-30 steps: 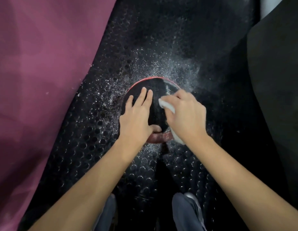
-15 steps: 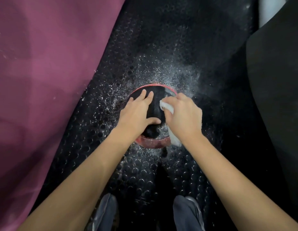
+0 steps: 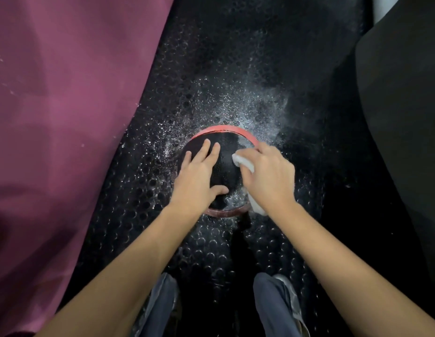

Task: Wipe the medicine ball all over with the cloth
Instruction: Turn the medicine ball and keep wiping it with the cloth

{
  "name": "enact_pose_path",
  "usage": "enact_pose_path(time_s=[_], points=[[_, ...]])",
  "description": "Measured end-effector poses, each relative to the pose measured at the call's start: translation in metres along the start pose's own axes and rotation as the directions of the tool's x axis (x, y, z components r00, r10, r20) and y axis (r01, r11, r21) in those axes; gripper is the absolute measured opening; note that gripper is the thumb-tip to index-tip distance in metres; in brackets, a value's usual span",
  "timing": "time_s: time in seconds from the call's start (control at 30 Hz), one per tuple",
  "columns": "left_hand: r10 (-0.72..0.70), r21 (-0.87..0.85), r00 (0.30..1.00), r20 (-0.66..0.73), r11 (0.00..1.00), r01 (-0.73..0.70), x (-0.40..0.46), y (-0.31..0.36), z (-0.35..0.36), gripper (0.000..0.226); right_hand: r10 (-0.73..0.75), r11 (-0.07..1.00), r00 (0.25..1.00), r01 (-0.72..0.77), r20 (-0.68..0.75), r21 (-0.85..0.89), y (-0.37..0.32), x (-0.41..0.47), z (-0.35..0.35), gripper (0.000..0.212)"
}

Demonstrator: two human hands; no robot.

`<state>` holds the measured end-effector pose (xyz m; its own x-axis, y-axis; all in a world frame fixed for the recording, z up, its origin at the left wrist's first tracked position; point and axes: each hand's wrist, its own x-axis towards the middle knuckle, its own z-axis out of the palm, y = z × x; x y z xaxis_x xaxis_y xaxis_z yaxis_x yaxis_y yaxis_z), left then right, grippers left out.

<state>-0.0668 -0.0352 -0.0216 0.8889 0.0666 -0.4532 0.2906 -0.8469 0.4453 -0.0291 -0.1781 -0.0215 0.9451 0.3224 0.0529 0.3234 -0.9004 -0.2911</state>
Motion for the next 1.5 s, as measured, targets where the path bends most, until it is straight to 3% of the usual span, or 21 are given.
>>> enact_pose_path(time_s=[0.1,0.27,0.4,0.57,0.7,0.83,1.0,1.13,1.27,1.43,1.5], points=[[0.016,0.034,1.000,-0.001,0.999,-0.016,0.005,0.006,0.000,0.099,0.091,0.995,0.996,-0.091,0.011,-0.034,0.000,0.018,0.001,0.018],[0.016,0.006,1.000,0.008,1.000,-0.016,0.010,0.003,-0.004,0.100,-0.020,1.000,1.000,0.020,-0.011,-0.021,0.003,-0.007,0.001,0.015],[0.037,0.050,0.999,0.002,0.998,-0.037,0.006,0.005,-0.004,0.099,0.129,0.991,0.992,-0.129,0.003,-0.029,0.007,0.019,-0.001,0.020],[0.026,0.011,1.000,0.000,1.000,-0.026,0.000,-0.001,-0.001,0.100,0.003,0.999,1.000,-0.002,-0.016,0.045,0.002,-0.006,0.000,0.015],[0.034,0.043,0.999,0.020,0.998,-0.035,0.004,0.005,0.000,0.098,0.116,0.993,0.993,-0.116,0.010,0.026,0.002,0.011,-0.001,0.018],[0.039,0.028,0.999,-0.008,0.999,-0.038,0.007,0.002,0.002,0.101,0.006,1.000,1.000,-0.006,-0.002,0.001,0.000,-0.002,0.002,0.017],[0.079,0.068,0.997,-0.008,0.995,-0.078,0.009,0.002,0.007,0.101,0.129,0.991,0.991,-0.129,0.033,0.023,0.003,0.023,-0.003,0.021],[0.064,0.038,0.998,-0.012,0.997,-0.063,0.008,0.000,0.008,0.103,-0.010,1.000,0.999,0.010,0.034,0.000,0.001,0.008,-0.001,0.017],[0.100,0.073,0.995,-0.009,0.992,-0.099,0.009,-0.003,0.011,0.104,0.151,0.986,0.987,-0.154,0.057,0.058,0.014,0.021,-0.004,0.019],[0.085,0.056,0.996,-0.022,0.995,-0.083,0.012,-0.004,0.010,0.105,0.028,0.999,0.997,-0.030,0.068,0.029,0.003,0.017,-0.004,0.018],[0.078,0.065,0.997,-0.003,0.995,-0.078,0.010,-0.002,0.009,0.104,0.069,0.996,0.994,-0.074,0.082,0.058,0.012,0.012,-0.006,0.018]])
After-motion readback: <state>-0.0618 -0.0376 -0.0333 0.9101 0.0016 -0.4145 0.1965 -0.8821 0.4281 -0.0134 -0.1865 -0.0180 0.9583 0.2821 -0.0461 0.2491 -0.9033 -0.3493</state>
